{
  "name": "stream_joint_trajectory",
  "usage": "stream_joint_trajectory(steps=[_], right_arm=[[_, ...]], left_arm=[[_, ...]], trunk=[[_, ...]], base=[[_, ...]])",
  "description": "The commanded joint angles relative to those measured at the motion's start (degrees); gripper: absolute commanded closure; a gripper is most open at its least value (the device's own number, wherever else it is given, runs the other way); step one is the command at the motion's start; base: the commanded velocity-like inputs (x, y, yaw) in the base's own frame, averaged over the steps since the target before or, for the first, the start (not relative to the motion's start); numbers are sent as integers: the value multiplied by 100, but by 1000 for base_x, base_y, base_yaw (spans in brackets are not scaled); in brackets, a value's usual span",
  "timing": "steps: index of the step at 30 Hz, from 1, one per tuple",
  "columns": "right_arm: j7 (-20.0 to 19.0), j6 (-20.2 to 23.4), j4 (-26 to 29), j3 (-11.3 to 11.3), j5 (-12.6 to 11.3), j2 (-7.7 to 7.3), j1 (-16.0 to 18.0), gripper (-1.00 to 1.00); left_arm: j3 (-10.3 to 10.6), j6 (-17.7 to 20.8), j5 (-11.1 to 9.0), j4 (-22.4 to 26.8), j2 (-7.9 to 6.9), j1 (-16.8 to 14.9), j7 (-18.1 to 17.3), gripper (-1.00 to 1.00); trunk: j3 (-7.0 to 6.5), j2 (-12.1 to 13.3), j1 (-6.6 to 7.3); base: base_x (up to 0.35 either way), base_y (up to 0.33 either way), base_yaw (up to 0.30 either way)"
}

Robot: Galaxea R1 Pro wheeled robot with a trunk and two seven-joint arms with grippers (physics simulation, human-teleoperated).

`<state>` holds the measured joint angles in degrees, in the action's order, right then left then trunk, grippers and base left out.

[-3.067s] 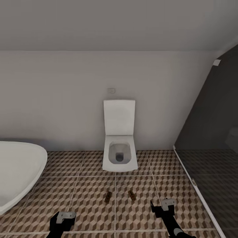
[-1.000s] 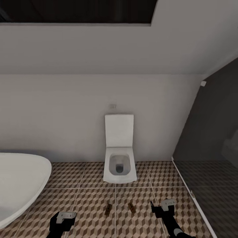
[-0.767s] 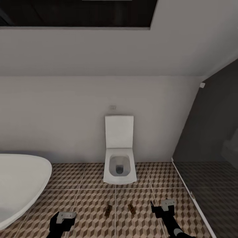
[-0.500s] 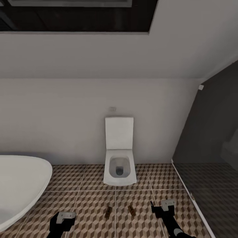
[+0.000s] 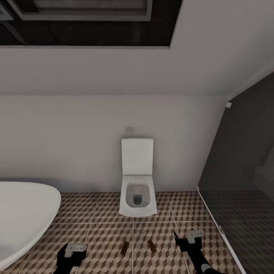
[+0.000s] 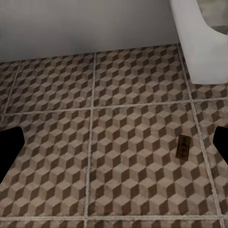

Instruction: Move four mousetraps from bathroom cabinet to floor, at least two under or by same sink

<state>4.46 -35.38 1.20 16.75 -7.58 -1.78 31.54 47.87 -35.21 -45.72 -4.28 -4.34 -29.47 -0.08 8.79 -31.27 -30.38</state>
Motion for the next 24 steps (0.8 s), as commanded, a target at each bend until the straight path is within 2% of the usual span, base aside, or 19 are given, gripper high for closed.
stream_joint_trajectory(steps=[1, 5, 10, 21, 24], right_arm=[[11, -16, -3, 52, -51, -5, 0, -100], [8, -27, -11, 49, -51, -47, -99, -100], [9, -124, -20, 49, -51, -107, -308, -100], [11, -169, -23, 55, -59, -121, -791, -100], [11, -171, -23, 53, -58, -124, -868, -100]], left_arm=[[42, -23, -24, -15, 0, -6, -1, -100], [39, -34, -26, -18, -25, 5, -1, -100], [38, -22, -30, -20, -131, 39, 5, -100], [37, 1, -41, -21, -258, 269, 16, -100], [36, 6, -42, -21, -268, 356, 18, -100]], trunk=[[-18, 33, 20], [-128, 194, 108], [-265, 394, 218], [-567, 836, 459], [-595, 836, 459]], base=[[0, 0, 0], [0, 0, 0], [0, 0, 0], [0, 0, 0], [0, 0, 0]])
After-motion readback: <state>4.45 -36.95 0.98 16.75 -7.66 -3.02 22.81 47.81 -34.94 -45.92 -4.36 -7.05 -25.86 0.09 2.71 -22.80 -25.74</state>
